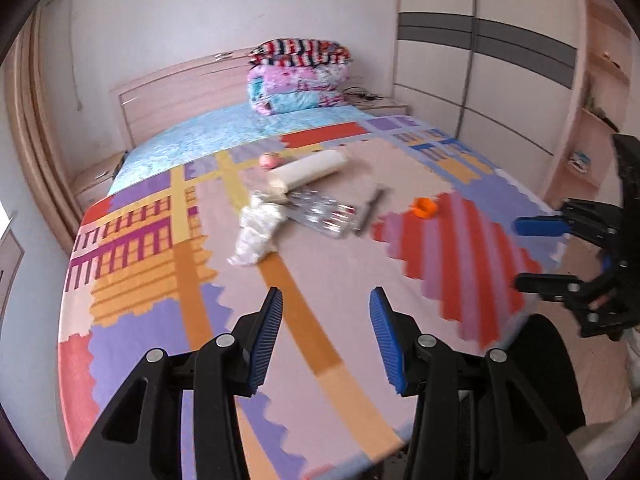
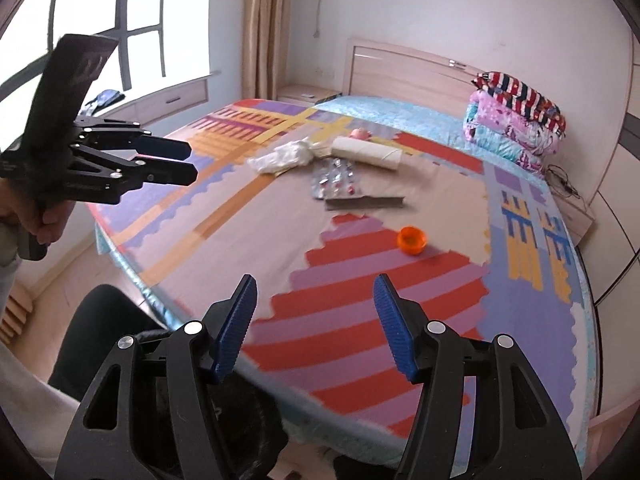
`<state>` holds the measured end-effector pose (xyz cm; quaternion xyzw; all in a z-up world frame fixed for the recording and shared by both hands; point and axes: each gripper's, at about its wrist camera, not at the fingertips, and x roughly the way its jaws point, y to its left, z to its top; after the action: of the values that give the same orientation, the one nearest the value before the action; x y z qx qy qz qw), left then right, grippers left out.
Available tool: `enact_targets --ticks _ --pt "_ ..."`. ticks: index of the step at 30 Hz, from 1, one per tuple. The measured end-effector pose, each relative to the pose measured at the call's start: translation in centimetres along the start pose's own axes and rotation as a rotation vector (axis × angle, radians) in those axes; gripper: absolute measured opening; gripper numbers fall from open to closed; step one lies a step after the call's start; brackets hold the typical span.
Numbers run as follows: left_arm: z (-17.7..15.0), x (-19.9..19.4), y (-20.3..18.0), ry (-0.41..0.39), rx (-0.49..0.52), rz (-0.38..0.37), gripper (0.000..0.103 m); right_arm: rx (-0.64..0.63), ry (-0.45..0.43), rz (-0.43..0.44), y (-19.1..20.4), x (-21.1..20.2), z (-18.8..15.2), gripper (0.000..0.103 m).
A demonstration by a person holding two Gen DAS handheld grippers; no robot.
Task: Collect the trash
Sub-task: 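Grasp the orange bottle cap with the right tool while the left tool grasps the white tissue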
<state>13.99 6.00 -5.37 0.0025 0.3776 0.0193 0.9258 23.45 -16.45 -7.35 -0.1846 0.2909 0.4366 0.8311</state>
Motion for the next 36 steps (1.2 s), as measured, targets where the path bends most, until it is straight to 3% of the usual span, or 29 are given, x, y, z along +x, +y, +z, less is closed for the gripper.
enact_targets --ticks 7,9,21,24,31,32,36 --pt "2.1 3.8 3.1 0.026 -0.042 0.012 0.044 0.010 0.004 -0.034 -1.7 2.3 1.4 0.065" --pt "2.5 4.6 3.8 0.029 -0.060 0.013 0.051 0.021 0.009 -0.038 -2.4 3.2 1.8 0.065" --pt "5.0 10.0 6.2 0.061 -0.118 0.007 0.051 0.107 0.061 -0.062 -5.6 8.2 3.1 0.065" --pt "5.5 11.4 6.8 0.072 -0.136 0.050 0.051 0.134 0.071 -0.071 -6.2 9.0 3.1 0.065" --pt "5.8 13.2 7.8 0.090 -0.168 0.019 0.051 0.141 0.100 -0.079 -6.3 10.5 3.0 0.062" --pt "5.8 13.2 7.8 0.086 -0.171 0.016 0.047 0.142 0.108 -0.082 -6.3 10.7 2.9 0.054" --pt "5.8 13.4 7.6 0.090 -0.171 0.010 0.018 0.159 0.124 -0.076 -6.5 11.1 2.7 0.033"
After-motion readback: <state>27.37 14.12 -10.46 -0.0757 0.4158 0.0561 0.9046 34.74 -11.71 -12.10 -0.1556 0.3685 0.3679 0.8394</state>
